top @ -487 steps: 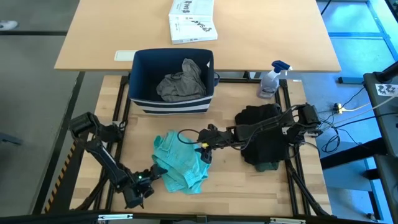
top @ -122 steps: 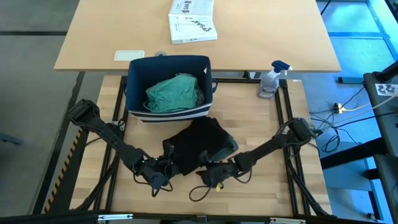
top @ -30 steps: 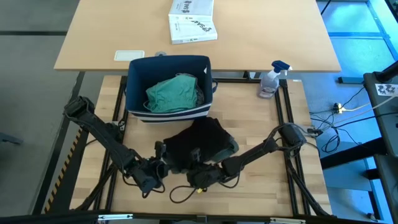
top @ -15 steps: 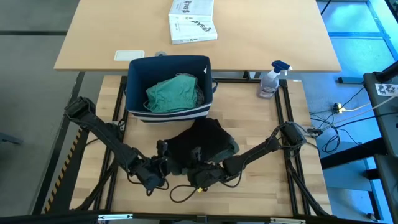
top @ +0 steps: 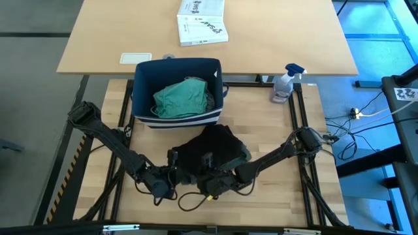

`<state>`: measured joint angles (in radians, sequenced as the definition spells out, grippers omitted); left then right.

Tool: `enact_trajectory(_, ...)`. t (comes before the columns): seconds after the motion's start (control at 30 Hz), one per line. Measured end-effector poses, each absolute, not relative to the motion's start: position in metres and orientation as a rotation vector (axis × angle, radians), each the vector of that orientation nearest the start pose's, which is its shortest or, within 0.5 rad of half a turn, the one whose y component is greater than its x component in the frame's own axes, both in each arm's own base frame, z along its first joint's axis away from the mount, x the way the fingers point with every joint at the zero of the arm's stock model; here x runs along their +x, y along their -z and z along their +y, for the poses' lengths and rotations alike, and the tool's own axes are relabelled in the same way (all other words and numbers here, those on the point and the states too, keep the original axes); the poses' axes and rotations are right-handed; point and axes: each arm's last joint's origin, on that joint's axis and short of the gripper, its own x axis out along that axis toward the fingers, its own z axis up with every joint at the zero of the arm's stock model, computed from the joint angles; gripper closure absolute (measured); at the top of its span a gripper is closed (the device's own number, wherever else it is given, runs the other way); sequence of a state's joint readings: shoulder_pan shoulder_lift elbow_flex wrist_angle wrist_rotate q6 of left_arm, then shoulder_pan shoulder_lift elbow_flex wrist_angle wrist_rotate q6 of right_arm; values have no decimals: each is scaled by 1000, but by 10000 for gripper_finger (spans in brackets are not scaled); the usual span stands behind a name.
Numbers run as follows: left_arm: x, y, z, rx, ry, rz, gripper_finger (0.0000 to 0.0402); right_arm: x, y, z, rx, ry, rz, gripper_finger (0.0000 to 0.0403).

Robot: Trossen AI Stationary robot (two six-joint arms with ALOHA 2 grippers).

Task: Fold Laundry from Bin

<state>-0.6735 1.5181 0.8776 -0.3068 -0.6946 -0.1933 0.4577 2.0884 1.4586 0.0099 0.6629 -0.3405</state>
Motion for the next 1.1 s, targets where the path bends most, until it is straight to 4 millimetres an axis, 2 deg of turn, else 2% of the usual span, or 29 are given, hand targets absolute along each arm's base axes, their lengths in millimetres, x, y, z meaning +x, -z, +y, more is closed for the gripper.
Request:
enact_trajectory(0.3,235,-171,-151,368,-166,702,184,419,-184,183,-647,116,564,389)
enact_trajectory(0.67,239,-154,-126,319,-220,719,184,420,-184,183,-648,117,565,388)
enact_trajectory(0.8,242,-155,-122,304,-234,708,190,420,-184,183,-647,119,565,384)
enact_trajectory(0.93,245,-158,-122,349,-249,659,240,420,-184,182,-647,120,565,384)
enact_trajectory(1.1,248,-160,-122,367,-232,649,367,418,-185,183,-654,117,575,373)
